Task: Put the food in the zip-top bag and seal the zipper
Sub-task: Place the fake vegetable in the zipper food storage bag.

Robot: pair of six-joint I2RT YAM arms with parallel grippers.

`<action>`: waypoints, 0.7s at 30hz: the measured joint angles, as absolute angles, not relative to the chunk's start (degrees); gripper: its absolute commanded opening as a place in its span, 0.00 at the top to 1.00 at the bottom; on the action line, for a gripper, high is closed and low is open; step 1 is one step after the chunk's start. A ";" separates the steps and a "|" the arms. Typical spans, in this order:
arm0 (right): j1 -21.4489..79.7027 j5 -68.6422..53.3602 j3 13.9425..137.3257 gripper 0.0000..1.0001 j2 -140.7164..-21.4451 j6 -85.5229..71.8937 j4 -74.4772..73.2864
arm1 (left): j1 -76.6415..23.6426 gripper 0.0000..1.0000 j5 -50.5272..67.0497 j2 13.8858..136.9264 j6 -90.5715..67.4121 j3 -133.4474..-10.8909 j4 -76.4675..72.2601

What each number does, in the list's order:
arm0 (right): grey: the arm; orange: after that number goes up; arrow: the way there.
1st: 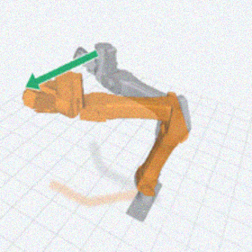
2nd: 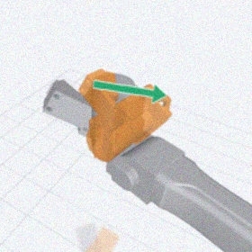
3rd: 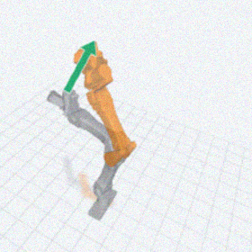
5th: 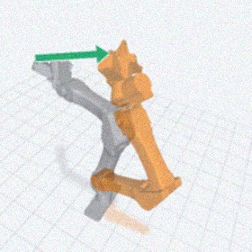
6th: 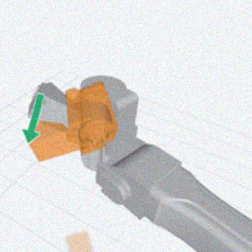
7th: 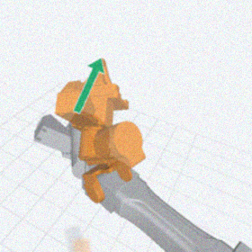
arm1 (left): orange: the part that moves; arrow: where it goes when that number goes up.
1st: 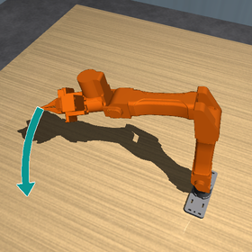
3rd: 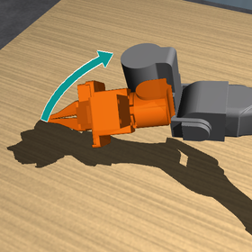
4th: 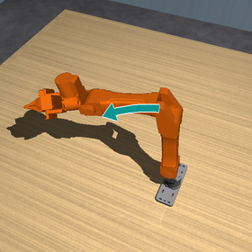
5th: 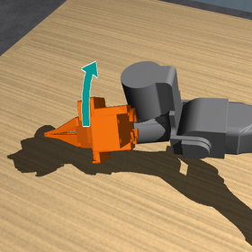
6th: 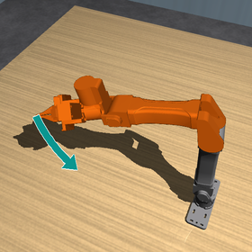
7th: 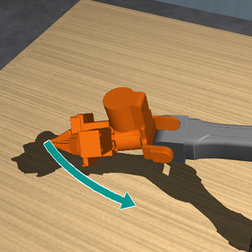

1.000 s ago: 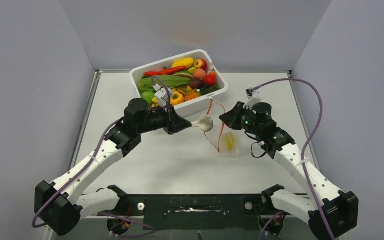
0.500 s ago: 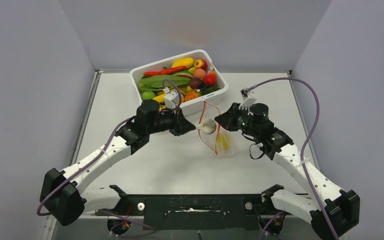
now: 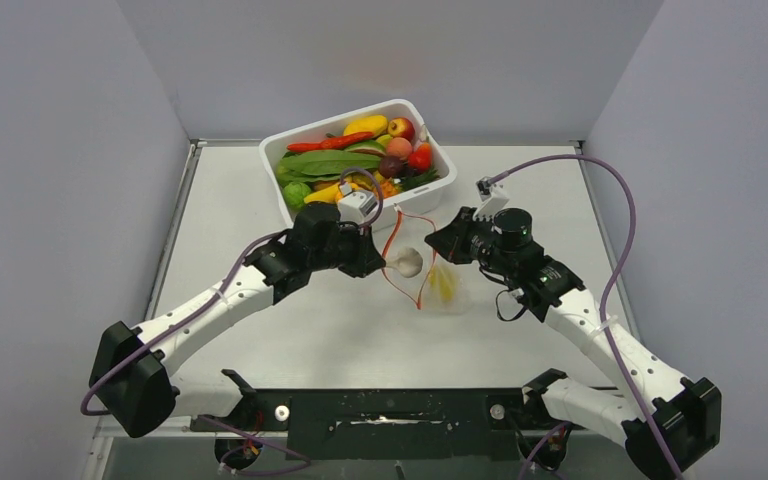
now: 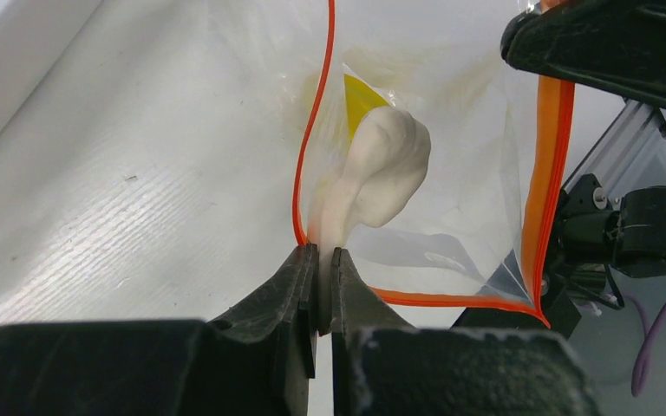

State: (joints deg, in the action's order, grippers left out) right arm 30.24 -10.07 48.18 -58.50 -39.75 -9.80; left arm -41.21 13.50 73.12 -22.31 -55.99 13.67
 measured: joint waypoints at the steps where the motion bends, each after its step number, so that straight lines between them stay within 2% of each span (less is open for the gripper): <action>1: 30.39 -10.00 48.18 1.00 -58.50 -39.75 -9.80 | -41.34 1.00 13.08 73.36 -22.17 -56.34 14.02; 21: 34.15 -10.09 48.86 1.00 -62.81 -40.84 -9.34 | -44.60 1.00 12.19 73.93 -25.12 -57.58 13.93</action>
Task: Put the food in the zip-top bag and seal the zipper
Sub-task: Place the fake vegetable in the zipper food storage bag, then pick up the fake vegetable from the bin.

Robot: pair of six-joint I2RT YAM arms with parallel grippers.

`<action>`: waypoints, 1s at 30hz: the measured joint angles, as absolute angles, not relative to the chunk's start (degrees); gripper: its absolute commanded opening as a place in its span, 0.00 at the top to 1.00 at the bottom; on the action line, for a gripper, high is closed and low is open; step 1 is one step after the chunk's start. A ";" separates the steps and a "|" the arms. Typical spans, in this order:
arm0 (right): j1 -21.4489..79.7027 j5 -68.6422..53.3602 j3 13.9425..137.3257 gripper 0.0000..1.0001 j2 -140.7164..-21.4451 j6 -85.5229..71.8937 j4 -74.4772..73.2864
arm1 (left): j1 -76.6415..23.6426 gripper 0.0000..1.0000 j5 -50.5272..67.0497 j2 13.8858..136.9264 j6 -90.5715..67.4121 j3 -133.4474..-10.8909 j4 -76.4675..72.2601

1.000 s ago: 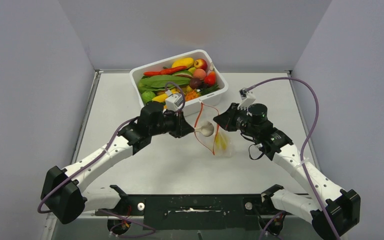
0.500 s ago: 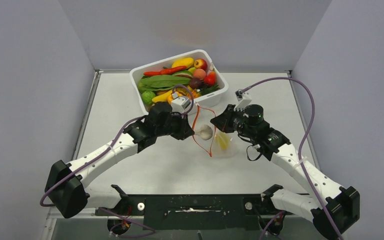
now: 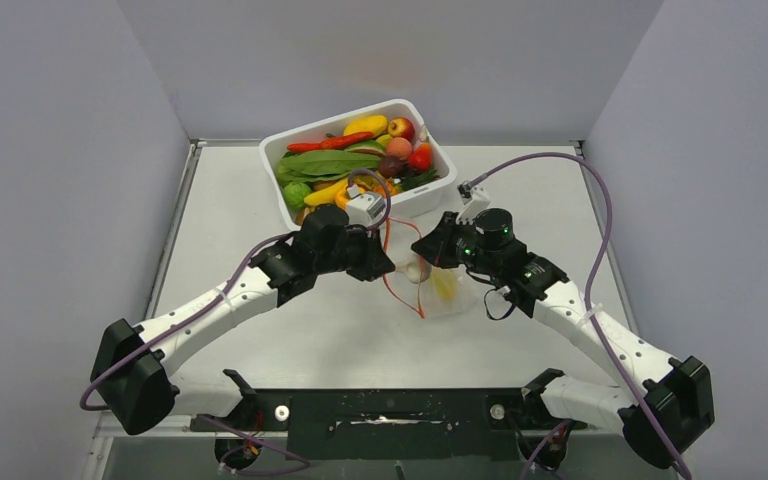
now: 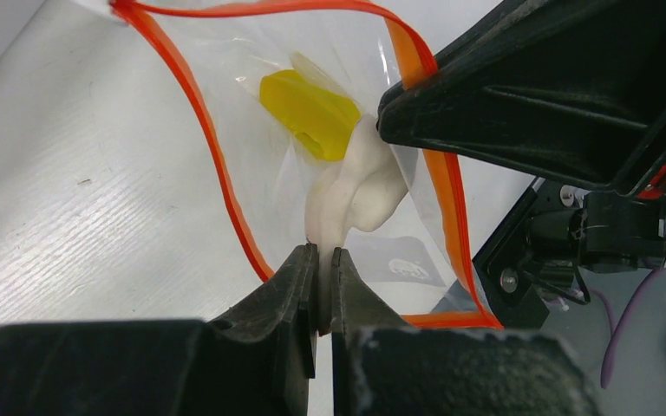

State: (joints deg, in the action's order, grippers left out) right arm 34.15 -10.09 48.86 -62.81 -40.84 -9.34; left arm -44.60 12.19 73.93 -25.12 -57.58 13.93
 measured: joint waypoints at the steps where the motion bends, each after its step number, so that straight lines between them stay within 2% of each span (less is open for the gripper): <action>1: 34.26 -10.09 48.86 1.00 -62.87 -40.91 -9.23 | -44.60 0.98 12.19 73.93 -25.32 -57.58 13.80; 4: 34.68 -10.04 48.86 1.00 -63.02 -41.23 -8.88 | -44.60 0.90 12.14 73.93 -25.93 -57.56 13.08; 10: 34.96 -9.65 48.86 1.00 -63.05 -41.69 -8.05 | -44.60 0.66 12.16 73.93 -26.85 -57.56 12.58; 13: 34.98 -9.19 48.86 1.00 -63.05 -41.65 -8.03 | -44.60 0.58 12.08 73.82 -27.11 -57.56 12.19; 21: 34.98 -8.08 48.86 1.00 -63.00 -41.63 -8.03 | -44.60 0.54 10.17 69.52 -27.83 -57.19 10.41; 30: 34.98 -6.85 48.86 1.00 -62.61 -41.47 -8.05 | -44.60 0.49 2.66 62.85 -26.15 -56.88 10.74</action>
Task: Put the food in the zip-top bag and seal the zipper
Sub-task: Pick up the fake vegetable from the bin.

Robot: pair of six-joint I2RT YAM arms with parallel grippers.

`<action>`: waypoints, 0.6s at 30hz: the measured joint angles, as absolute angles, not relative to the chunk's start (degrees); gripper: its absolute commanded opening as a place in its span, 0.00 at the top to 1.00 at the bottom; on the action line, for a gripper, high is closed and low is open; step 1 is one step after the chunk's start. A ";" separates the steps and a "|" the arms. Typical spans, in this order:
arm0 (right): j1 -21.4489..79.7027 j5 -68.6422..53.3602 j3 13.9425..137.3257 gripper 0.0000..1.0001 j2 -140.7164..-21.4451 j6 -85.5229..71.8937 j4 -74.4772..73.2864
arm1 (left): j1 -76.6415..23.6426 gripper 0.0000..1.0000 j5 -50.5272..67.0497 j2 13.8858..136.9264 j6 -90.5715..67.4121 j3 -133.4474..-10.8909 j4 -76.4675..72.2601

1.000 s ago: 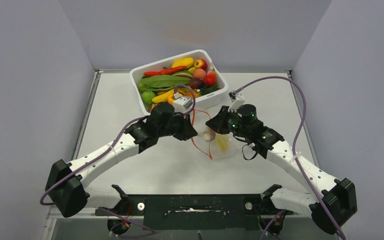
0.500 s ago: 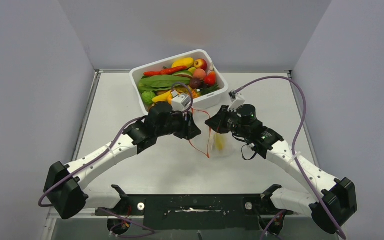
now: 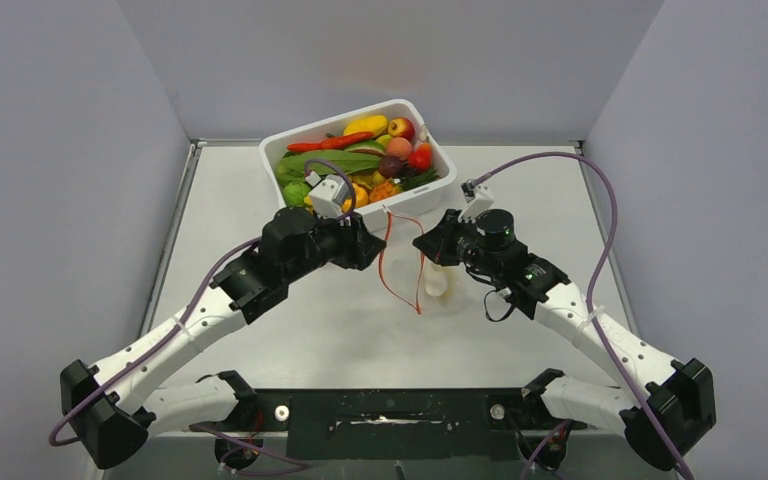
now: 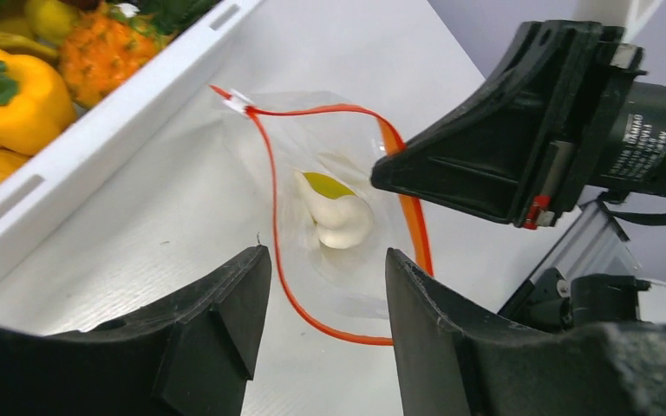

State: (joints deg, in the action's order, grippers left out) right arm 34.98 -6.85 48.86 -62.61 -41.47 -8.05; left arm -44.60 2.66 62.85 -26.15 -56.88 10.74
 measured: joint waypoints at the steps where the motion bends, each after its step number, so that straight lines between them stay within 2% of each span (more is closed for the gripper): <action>1: 34.98 -6.59 48.86 1.00 -62.33 -41.41 -8.10 | -44.60 0.49 1.43 62.41 -25.65 -56.90 11.05; 10: 34.98 -4.34 48.18 1.00 -57.84 -40.58 -8.32 | -42.52 0.49 -9.06 62.26 -21.28 -59.94 16.21; 18: 34.98 -3.40 46.76 1.00 -54.26 -38.85 -8.97 | -28.67 0.48 -8.36 68.38 -19.64 -63.26 16.60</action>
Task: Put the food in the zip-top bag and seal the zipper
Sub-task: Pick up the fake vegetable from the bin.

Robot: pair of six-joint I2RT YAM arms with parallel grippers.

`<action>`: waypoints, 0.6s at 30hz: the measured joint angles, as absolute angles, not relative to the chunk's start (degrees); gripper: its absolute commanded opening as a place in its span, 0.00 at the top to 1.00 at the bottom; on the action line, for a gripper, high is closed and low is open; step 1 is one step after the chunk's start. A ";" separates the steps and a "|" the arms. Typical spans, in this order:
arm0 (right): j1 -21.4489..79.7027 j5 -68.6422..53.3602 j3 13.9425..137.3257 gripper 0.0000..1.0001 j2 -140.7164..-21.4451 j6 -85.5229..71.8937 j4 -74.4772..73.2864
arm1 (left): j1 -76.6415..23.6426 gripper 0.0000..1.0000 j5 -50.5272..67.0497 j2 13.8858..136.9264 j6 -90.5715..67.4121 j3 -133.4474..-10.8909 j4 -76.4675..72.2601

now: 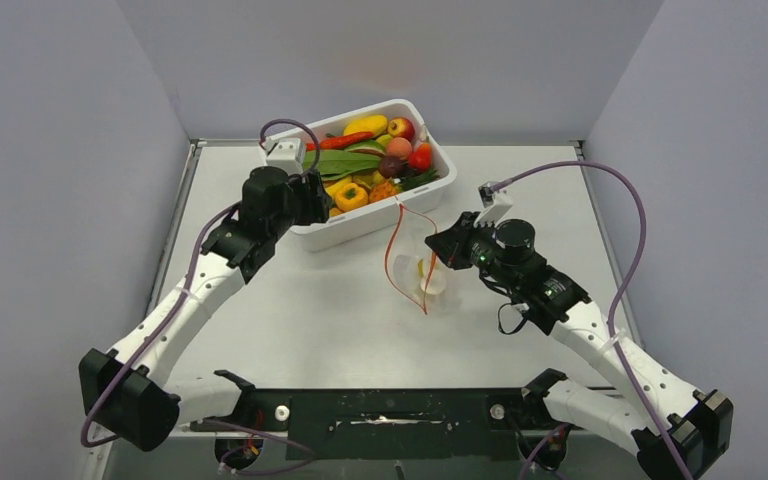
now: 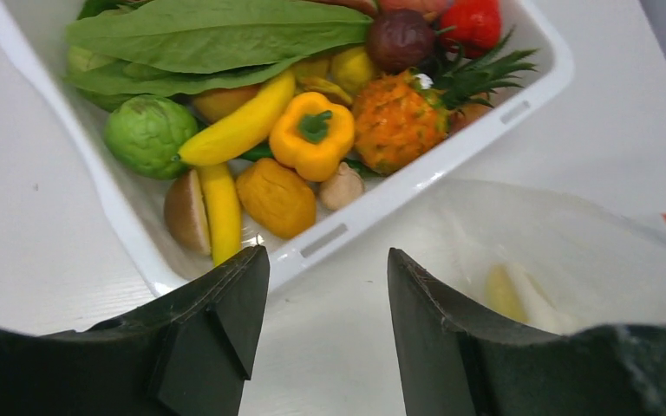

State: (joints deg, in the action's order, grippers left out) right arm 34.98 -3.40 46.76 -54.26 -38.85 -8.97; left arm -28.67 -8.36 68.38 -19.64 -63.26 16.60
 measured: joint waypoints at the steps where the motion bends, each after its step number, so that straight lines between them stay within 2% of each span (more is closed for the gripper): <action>1: 34.98 -3.40 46.74 1.00 -54.11 -38.48 -8.95 | -27.07 0.46 -8.08 69.71 -19.18 -63.90 16.78; 7: 34.98 -3.36 46.74 1.00 -53.69 -37.63 -9.89 | -18.48 0.36 -7.51 76.93 -17.23 -66.94 16.64; 18: 34.96 -2.87 47.64 1.00 -53.08 -35.99 -12.25 | -13.23 0.35 -8.49 91.31 -16.10 -70.81 13.30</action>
State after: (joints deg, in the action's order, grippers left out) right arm 34.96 -2.87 47.64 -53.08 -35.99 -12.25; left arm -13.23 -8.49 91.31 -16.10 -70.81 13.30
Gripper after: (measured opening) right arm 0.031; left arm 0.654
